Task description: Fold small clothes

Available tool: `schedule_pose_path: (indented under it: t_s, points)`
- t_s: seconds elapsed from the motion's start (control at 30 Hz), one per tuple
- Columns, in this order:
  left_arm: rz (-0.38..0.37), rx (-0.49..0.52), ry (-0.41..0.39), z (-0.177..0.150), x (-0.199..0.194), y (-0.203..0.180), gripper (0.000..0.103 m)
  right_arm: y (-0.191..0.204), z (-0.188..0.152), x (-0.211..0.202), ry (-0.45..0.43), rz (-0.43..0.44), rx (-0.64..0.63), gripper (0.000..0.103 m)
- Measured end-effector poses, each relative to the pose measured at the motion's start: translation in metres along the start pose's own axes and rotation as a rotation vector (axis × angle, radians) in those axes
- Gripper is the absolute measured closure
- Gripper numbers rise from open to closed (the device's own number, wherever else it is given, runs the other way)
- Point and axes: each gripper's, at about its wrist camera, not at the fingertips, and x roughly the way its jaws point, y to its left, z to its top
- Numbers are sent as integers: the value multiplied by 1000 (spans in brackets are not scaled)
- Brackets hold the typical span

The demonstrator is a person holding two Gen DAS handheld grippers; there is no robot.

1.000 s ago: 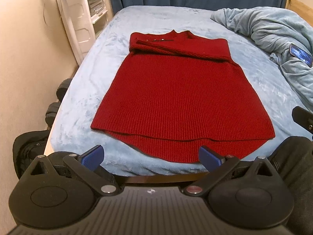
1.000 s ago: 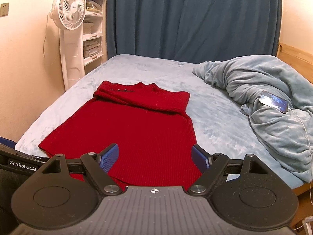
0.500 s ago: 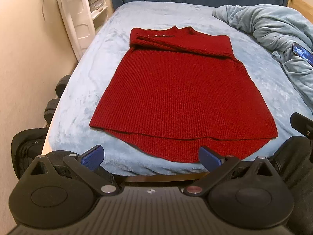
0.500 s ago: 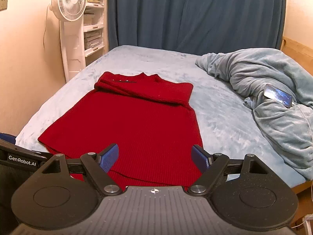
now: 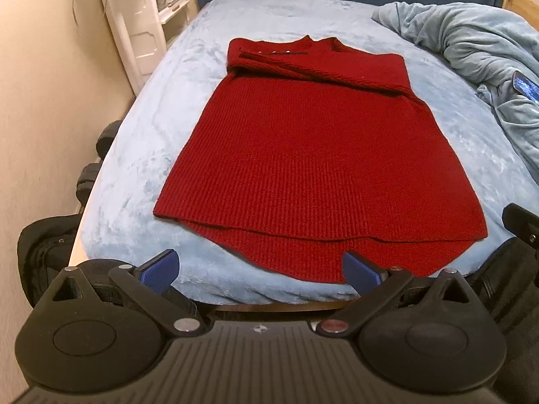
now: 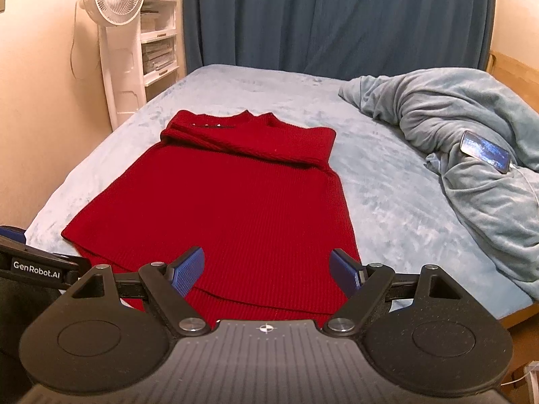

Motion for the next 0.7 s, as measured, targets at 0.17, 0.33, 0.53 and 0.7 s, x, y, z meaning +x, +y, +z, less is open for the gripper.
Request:
schedule_pose_path:
  t_s: [0.17, 0.33, 0.53, 0.7]
  points:
    - [12, -5, 2, 10, 8, 3, 0, -2, 1, 9, 21, 1, 16, 20]
    - [20, 0, -3, 22, 16, 6, 0, -2, 4, 19, 36, 4, 26, 20]
    - [39, -5, -3, 39, 32, 10, 0, -8, 8, 36, 59, -9, 36, 20]
    - [68, -5, -6, 54, 51, 18, 0, -13, 14, 51, 68, -34, 37, 20]
